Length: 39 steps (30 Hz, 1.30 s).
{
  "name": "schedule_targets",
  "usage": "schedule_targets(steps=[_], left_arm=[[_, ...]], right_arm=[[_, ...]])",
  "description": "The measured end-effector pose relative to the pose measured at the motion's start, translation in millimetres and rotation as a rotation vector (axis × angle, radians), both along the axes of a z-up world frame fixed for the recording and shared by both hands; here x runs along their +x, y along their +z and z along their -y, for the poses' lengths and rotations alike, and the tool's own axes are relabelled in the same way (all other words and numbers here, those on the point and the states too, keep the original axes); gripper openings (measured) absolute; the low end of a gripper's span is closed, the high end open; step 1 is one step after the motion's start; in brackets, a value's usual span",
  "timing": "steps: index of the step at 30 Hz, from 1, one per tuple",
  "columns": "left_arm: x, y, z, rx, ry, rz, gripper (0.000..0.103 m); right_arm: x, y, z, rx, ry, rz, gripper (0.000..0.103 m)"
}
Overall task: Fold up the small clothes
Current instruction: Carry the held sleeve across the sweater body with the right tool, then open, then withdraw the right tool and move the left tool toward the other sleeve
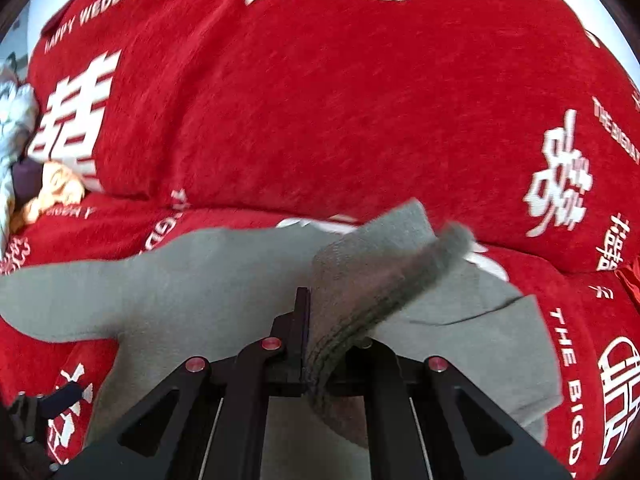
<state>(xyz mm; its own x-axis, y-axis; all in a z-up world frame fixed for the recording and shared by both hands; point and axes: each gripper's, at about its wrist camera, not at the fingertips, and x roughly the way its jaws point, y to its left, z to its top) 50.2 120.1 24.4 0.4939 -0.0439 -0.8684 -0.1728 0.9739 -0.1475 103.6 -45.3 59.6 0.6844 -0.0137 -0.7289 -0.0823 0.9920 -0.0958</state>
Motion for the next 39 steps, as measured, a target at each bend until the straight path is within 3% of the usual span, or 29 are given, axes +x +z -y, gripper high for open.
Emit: schedule_targets(steps=[5,6,7,9,10,15,18,20,22,26,29,31,32,36,39], left_arm=[[-8,-7,-21,-0.029,0.049,-0.009,0.103],[-11,-7,-27,-0.038,0.068,-0.008,0.103],[-15,-7,-32,-0.043,0.092,-0.006,0.103],[-19,-6,-38,-0.05,0.121,0.0,0.103],[-20,-4,-39,-0.052,0.131,0.003,0.103],[-26,13,-29,-0.03,0.14,0.042,0.103],[-25,23,0,-0.026,0.066,0.066,0.103],[-20,25,30,-0.018,0.0,0.063,0.103],[-13,22,57,-0.015,-0.063,0.052,0.103],[16,11,116,0.005,-0.191,0.012,0.103],[40,-6,139,0.04,-0.241,-0.035,0.103],[53,-19,139,0.121,-0.209,-0.061,0.103],[55,-19,135,0.126,-0.211,-0.049,0.103],[55,-13,117,0.122,-0.152,-0.043,0.103],[46,-14,111,0.106,-0.161,-0.032,0.103]], right_arm=[[8,-26,-17,0.081,0.097,-0.111,0.01],[9,-32,-21,0.111,0.136,-0.151,0.019],[8,-34,-24,0.136,0.169,-0.176,0.035],[4,-29,-26,0.171,0.212,-0.171,0.059],[0,-22,-23,0.201,0.229,-0.153,0.063],[-17,12,15,0.315,0.267,-0.102,0.066],[-27,20,61,0.251,0.198,-0.039,0.075],[-27,12,91,0.162,0.124,-0.023,0.076],[-27,-7,129,0.091,0.029,-0.064,0.076],[-24,-48,186,0.103,-0.095,-0.146,0.076],[-8,-77,195,0.122,-0.122,-0.222,0.076],[4,-86,186,0.078,-0.109,-0.182,0.085],[9,-88,181,0.06,-0.104,-0.192,0.088],[14,-81,174,0.04,-0.107,-0.209,0.089],[-5,-70,170,0.073,-0.077,-0.161,0.089]])
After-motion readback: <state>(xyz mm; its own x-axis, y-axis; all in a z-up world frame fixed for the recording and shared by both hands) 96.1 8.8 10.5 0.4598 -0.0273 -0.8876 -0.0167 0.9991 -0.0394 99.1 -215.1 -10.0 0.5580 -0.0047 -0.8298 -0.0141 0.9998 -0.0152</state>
